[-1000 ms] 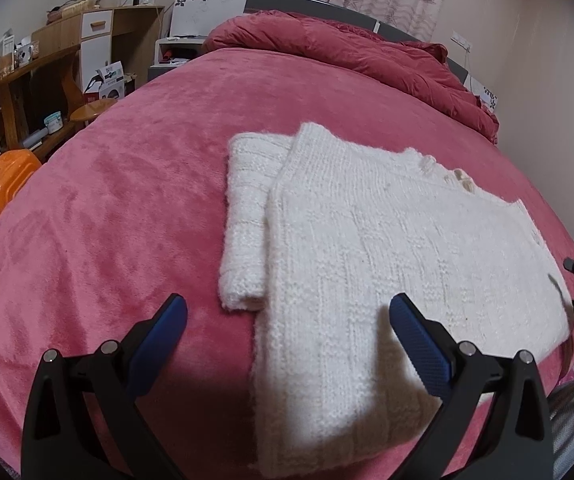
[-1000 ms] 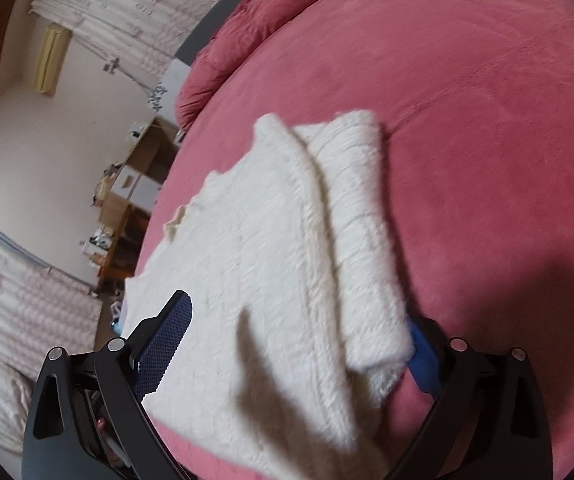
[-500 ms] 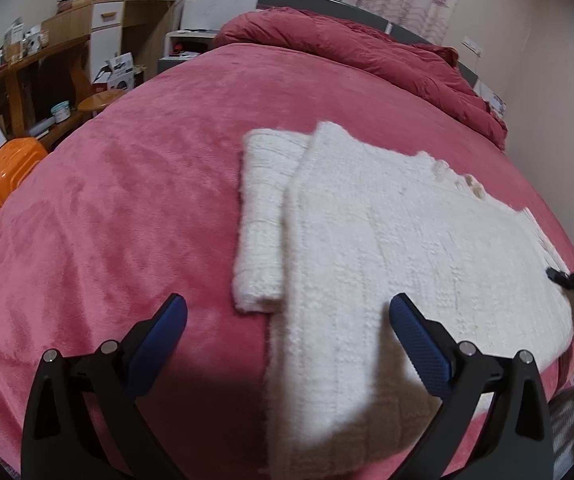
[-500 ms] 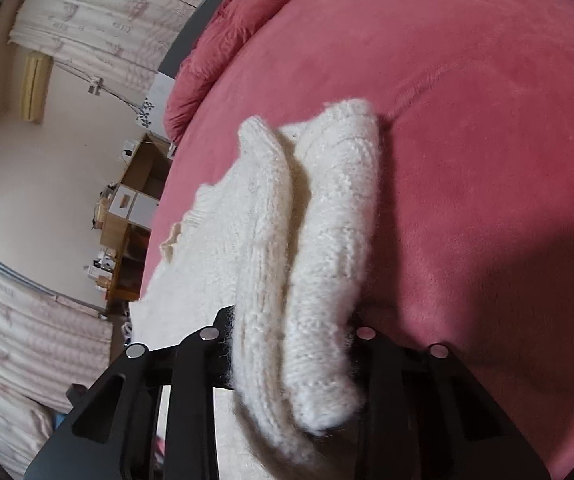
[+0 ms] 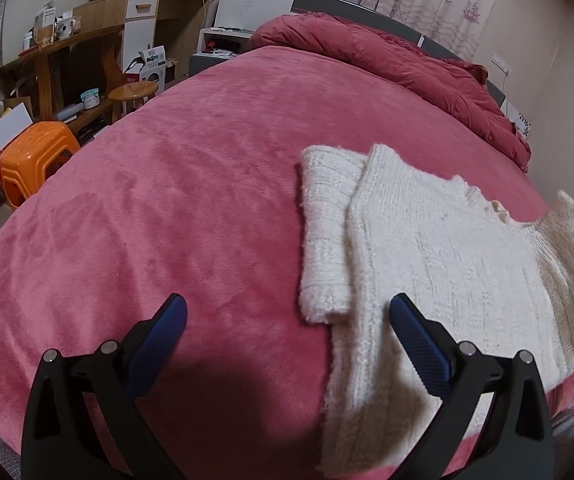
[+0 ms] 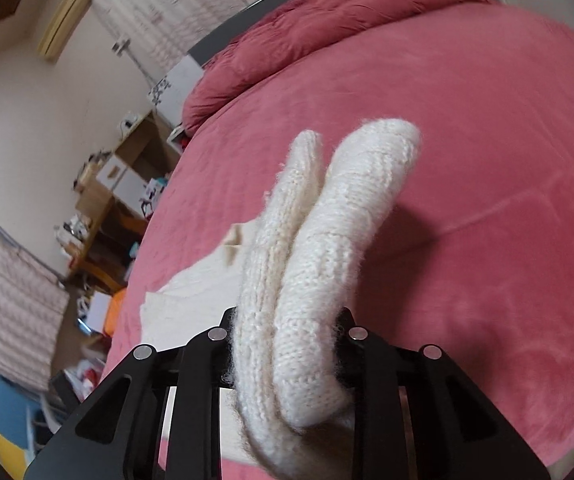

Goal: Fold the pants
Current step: 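Grasp the folded end of the sweater with the right gripper, then lift the folded end with the right gripper and fold it over again, then open the right gripper and release the folded sweater, then pinch the folded edge with the right gripper to tidy it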

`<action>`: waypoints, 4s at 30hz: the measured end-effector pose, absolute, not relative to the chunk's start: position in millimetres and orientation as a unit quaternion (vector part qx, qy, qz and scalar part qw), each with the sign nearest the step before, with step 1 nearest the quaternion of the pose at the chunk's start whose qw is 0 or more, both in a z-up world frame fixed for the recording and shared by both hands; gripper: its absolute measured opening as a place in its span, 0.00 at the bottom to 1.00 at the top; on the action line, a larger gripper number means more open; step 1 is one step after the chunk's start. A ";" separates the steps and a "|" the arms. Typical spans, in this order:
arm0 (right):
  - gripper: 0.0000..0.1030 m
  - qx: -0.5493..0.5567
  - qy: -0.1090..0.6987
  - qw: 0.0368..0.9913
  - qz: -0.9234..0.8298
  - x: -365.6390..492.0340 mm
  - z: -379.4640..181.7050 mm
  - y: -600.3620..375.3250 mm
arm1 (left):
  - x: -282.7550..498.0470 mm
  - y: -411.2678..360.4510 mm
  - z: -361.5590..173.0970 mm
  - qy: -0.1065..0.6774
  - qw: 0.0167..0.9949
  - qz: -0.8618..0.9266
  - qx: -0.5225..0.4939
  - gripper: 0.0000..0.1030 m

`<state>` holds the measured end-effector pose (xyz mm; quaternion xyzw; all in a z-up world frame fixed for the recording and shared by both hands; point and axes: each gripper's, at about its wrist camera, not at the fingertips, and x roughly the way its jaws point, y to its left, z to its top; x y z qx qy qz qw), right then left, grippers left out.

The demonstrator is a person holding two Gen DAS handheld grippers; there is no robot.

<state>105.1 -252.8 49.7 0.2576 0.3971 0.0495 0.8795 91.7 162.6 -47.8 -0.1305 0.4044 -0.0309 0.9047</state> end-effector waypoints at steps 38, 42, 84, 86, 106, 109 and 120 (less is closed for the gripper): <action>0.59 0.108 0.312 0.921 0.206 66.3 29.5 -57.1 | 91.2 203.8 -54.8 0.367 0.876 -0.100 -0.297 0.98; 0.43 0.120 0.300 0.933 0.157 53.7 28.2 -104.9 | 90.5 190.2 -48.8 0.343 0.863 -0.191 -0.319 0.98; 0.57 0.135 0.328 0.920 0.165 62.0 -35.1 -131.6 | 113.0 111.7 -38.2 0.478 0.768 -0.274 -0.326 0.77; 0.67 0.131 0.329 0.919 0.173 61.5 -35.8 -128.0 | 123.6 106.7 -36.6 0.476 0.775 -0.269 -0.317 0.77; 0.53 0.418 0.387 0.769 0.291 138.7 -82.4 -168.4 | 136.5 143.5 -53.2 0.471 0.791 -0.259 -0.291 0.19; 0.37 0.361 0.365 0.808 0.291 133.2 -48.9 -152.0 | 128.1 155.1 -42.7 0.451 0.803 -0.258 -0.294 0.19; 0.45 0.118 0.334 0.910 0.216 130.9 -36.8 -83.4 | 97.2 165.2 -69.2 0.419 0.850 -0.201 -0.247 0.20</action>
